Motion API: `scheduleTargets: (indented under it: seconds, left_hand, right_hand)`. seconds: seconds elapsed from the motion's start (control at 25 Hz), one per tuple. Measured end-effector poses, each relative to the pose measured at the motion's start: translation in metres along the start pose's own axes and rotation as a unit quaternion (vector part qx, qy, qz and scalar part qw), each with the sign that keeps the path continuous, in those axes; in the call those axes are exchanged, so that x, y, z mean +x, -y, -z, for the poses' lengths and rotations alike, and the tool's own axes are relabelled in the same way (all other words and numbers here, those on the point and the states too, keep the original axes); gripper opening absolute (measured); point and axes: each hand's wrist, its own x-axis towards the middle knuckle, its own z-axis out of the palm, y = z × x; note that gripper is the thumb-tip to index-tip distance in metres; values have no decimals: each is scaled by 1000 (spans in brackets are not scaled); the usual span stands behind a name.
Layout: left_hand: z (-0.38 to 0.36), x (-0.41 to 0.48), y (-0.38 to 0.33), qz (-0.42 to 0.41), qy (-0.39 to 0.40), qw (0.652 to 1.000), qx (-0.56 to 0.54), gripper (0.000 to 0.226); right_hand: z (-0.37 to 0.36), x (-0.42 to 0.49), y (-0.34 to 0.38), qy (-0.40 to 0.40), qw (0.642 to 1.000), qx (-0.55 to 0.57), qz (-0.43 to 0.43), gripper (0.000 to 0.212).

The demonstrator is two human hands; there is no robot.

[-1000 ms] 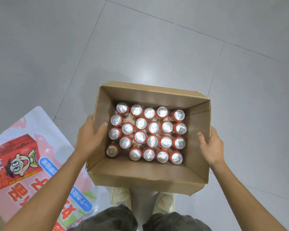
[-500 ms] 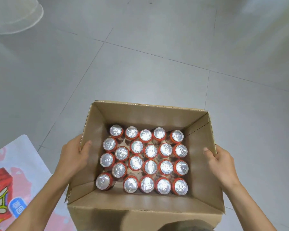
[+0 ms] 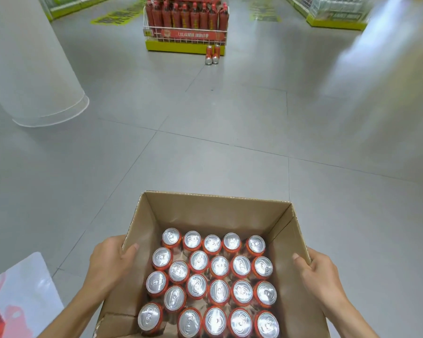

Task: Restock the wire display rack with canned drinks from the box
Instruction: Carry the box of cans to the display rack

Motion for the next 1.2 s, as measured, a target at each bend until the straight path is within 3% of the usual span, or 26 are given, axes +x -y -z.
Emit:
scheduleTargets:
  seconds: [0.2, 0.4, 0.84, 0.96, 1.2]
  left_hand:
    - [31, -10, -18, 29, 13, 999, -20, 45]
    - [115, -36, -70, 35, 22, 998, -51, 55]
    - [431, -99, -234, 54, -6, 997, -52, 51]
    - [512, -113, -273, 40, -15, 998, -53, 52]
    - [602, -119, -306, 10, -27, 997, -69, 33]
  right_hand:
    - [31, -20, 31, -2, 1000, -10, -1, 24]
    - [92, -62, 101, -1, 1000, -7, -17, 24]
    - [296, -193, 344, 2, 1000, -16, -18, 23]
    - [349, -230, 418, 5, 1000, -23, -11, 34]
    - [402, -268, 506, -12, 999, -40, 2, 32]
